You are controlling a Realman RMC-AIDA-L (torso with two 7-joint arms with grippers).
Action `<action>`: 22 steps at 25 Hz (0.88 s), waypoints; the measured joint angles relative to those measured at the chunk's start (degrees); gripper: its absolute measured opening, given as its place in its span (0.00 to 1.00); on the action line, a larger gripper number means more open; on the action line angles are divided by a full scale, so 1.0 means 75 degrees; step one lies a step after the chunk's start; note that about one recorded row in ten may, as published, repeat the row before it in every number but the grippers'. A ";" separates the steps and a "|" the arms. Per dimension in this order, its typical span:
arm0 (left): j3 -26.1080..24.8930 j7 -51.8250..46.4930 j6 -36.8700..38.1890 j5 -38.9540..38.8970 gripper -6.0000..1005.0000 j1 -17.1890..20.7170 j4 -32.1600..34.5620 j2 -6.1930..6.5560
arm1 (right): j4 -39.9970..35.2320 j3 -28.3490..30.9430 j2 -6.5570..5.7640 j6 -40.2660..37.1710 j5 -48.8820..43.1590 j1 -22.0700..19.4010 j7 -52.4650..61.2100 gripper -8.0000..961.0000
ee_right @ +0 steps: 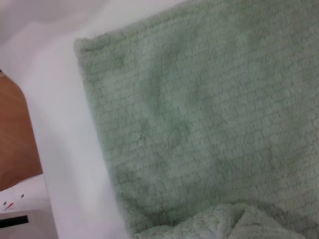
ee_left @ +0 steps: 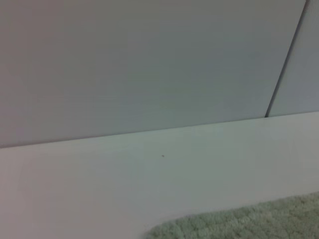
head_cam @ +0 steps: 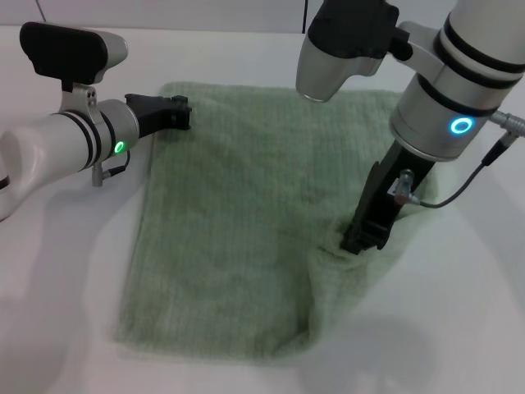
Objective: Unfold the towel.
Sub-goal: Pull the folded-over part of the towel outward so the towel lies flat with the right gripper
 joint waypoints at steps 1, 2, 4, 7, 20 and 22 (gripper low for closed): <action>0.0000 -0.0001 0.0000 0.0000 0.07 0.0000 0.0000 0.0000 | -0.0034 -0.0006 -0.0004 0.0043 0.0002 -0.0003 0.0034 0.04; 0.0000 -0.0001 0.0000 0.0000 0.07 0.0000 0.0000 0.0000 | -0.0082 -0.0006 -0.0011 0.0085 0.0002 -0.0005 0.0069 0.04; 0.0000 -0.0001 0.0000 0.0000 0.07 0.0005 0.0000 -0.0001 | -0.0176 -0.0006 -0.0016 0.0201 0.0003 -0.0007 0.0111 0.04; -0.0003 -0.0001 0.0000 0.0000 0.07 0.0010 0.0000 0.0000 | -0.0313 -0.0005 -0.0017 0.0393 0.0004 -0.0016 0.0152 0.04; -0.0032 0.0004 0.0000 0.0000 0.07 0.0012 0.0048 -0.0001 | -0.0436 -0.0410 -0.0069 0.0594 0.0093 0.0051 0.0736 0.04; -0.0030 0.0016 0.0000 0.0000 0.07 0.0012 0.0063 -0.0001 | -0.0347 -0.0547 -0.0071 0.0598 0.0211 0.0083 0.0766 0.04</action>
